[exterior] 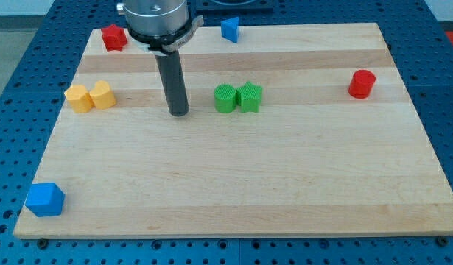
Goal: Place your arm at the bottom of the hexagon
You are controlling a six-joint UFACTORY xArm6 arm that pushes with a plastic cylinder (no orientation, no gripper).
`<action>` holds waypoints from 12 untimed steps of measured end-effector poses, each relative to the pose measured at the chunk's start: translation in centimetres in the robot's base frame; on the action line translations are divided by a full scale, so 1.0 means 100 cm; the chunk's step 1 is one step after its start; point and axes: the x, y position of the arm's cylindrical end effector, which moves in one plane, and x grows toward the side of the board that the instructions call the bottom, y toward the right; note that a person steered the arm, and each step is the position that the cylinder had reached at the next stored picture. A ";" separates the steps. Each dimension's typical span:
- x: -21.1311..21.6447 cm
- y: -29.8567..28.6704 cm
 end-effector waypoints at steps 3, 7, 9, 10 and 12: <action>0.025 0.000; 0.041 -0.006; 0.063 -0.100; 0.063 -0.142; 0.103 -0.208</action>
